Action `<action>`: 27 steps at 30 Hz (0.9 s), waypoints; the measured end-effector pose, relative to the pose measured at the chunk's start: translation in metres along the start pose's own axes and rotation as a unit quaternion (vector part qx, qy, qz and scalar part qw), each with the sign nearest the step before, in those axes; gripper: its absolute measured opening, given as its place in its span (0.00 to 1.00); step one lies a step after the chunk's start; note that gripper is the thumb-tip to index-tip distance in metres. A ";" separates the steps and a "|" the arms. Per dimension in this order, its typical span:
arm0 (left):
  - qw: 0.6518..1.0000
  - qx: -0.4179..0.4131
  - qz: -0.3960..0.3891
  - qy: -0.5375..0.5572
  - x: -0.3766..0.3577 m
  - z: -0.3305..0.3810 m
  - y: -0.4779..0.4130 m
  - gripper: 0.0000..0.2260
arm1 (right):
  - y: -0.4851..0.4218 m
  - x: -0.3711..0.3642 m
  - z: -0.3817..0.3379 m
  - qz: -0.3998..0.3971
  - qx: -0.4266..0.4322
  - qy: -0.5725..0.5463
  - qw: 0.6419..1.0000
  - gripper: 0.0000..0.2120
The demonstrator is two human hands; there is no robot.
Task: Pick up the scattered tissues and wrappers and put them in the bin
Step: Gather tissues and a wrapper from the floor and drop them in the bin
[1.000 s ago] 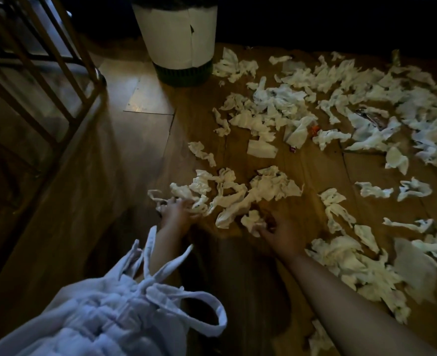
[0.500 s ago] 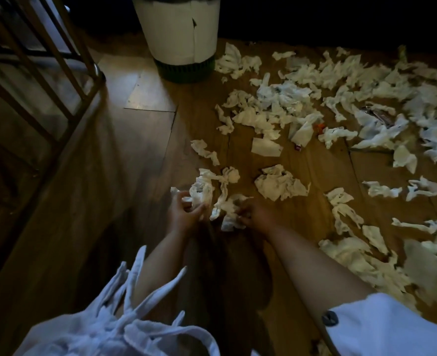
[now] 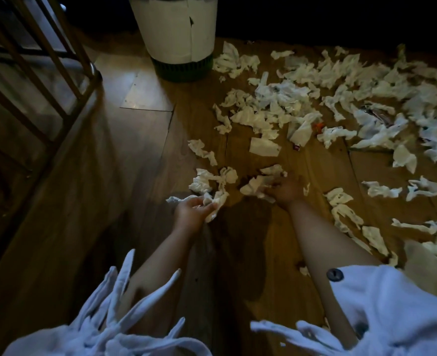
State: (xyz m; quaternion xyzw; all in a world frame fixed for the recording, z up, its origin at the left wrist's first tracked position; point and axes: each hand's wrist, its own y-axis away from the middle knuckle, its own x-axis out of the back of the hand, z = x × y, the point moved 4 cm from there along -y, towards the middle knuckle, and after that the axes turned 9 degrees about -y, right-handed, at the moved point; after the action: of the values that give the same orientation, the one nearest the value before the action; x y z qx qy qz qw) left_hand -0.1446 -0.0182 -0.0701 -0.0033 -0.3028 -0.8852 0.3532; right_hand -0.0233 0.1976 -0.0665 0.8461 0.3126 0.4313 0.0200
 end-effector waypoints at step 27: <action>0.984 0.006 0.064 -0.168 -0.048 0.003 -0.010 0.17 | 0.047 -0.014 0.037 -0.067 0.017 -0.108 0.992 0.14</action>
State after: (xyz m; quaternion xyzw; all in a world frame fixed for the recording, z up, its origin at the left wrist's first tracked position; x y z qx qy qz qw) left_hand -0.1158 0.0191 -0.0832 -0.1690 -0.3620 -0.8460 0.3532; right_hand 0.0225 0.1611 -0.0852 0.8649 0.3721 0.3300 0.0684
